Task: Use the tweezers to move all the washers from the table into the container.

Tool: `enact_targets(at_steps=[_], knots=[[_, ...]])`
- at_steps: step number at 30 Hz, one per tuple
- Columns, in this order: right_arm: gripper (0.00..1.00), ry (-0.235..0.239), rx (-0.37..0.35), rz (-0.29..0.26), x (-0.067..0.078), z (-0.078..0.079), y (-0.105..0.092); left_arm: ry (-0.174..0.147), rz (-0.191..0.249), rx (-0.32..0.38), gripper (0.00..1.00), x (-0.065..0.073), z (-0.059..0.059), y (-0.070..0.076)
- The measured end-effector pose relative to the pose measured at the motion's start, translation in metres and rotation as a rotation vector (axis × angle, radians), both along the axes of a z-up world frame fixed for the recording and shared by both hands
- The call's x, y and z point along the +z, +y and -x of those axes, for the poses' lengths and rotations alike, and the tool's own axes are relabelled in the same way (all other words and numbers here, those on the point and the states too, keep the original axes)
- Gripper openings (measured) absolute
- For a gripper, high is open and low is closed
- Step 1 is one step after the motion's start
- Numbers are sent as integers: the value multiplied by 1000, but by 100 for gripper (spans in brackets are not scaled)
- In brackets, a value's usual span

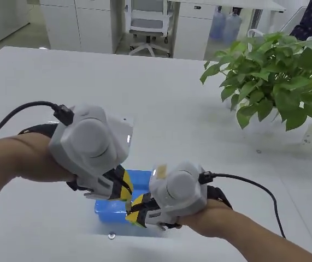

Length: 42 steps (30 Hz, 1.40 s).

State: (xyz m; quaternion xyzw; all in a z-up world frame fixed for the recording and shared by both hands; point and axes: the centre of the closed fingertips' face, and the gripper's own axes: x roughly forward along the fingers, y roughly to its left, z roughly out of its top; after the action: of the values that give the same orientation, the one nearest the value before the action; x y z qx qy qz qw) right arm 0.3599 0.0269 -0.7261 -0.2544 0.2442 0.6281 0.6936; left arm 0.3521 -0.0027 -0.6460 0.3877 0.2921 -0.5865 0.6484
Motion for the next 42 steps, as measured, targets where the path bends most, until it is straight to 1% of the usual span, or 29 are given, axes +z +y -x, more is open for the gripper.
enact_targets(at_steps=[9,19,25,32,36,42], knots=[[9,-21,-7,-2,6,-17,0,-21,3,3,6,6,-15,0],[10,-34,-5,7,5,-35,1,-34,9,11,6,3,-32,2],[10,-35,-10,9,0,-47,1,-39,19,20,6,0,-43,2],[10,-32,-12,12,-7,-57,3,-40,18,27,6,-6,-52,5],[10,-26,-10,15,-14,-63,5,-33,20,34,6,-13,-59,8],[10,-14,-8,21,-21,-68,7,-26,21,40,6,-20,-65,10]])
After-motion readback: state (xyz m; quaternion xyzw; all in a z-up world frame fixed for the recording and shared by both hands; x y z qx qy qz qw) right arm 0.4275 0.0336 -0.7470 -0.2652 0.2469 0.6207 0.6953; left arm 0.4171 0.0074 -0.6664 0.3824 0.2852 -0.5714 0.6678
